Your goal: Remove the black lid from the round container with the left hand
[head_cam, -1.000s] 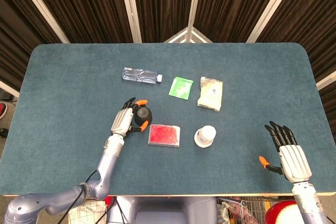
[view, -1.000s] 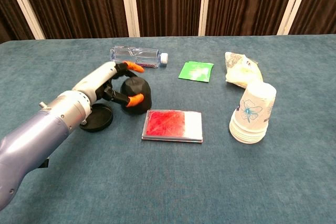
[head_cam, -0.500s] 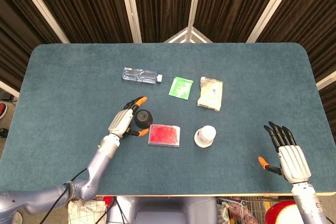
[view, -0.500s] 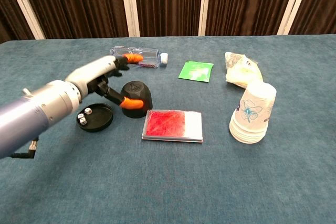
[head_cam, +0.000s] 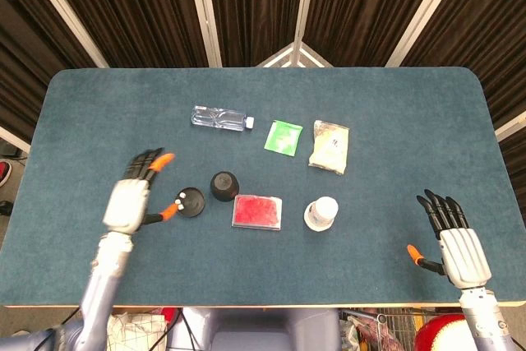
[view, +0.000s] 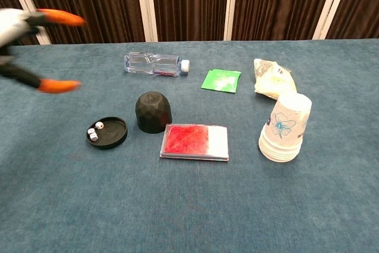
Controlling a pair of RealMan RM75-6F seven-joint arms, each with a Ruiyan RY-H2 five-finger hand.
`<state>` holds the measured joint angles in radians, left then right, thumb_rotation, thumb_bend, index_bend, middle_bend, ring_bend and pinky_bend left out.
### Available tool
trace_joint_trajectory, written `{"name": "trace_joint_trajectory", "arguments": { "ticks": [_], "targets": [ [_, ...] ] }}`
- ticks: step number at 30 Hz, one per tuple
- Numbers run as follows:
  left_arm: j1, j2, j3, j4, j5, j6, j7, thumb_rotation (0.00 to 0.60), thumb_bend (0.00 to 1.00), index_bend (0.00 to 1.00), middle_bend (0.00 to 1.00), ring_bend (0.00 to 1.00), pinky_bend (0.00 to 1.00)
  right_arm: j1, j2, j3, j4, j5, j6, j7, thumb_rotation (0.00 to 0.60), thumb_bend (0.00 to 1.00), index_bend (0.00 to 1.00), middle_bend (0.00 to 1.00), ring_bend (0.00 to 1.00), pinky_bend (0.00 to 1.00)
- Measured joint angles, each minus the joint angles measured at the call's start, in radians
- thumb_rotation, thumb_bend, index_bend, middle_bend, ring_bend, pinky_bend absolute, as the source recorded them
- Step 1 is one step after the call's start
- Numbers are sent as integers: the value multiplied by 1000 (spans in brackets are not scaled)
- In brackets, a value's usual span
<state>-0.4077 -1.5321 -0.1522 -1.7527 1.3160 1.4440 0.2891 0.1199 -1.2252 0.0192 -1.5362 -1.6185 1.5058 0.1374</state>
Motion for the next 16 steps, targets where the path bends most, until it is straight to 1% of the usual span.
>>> {"name": "trace_joint_trajectory", "arguments": {
  "ticks": [1, 2, 4, 6, 9, 16],
  "targets": [
    [36, 19, 21, -17, 13, 58, 37, 600, 324, 191, 102, 0, 0, -1, 0, 0, 0, 0, 3, -6, 600, 289, 68, 24, 68, 11],
    [56, 28, 32, -25, 20, 85, 51, 600, 329, 192, 110, 0, 0, -2, 0, 2, 0, 0, 5, -13, 600, 289, 68, 24, 68, 11],
    [125, 62, 71, -49, 41, 170, 82, 600, 333, 195, 121, 0, 0, -4, -1, 5, 1, 0, 12, -25, 600, 288, 68, 24, 68, 11],
    [186, 95, 105, -63, 56, 233, 93, 600, 337, 204, 131, 0, 0, -8, -1, 8, 3, 0, 23, -33, 600, 288, 68, 24, 68, 11],
    [259, 134, 135, -62, 62, 304, 74, 600, 352, 212, 149, 0, 0, -14, 0, 13, 8, 1, 40, -53, 600, 289, 68, 24, 68, 11],
    [328, 219, 161, -81, 81, 348, -24, 600, 354, 228, 173, 0, 0, -19, -8, 31, 22, 11, 58, -115, 600, 289, 68, 24, 68, 11]
  ]
}}
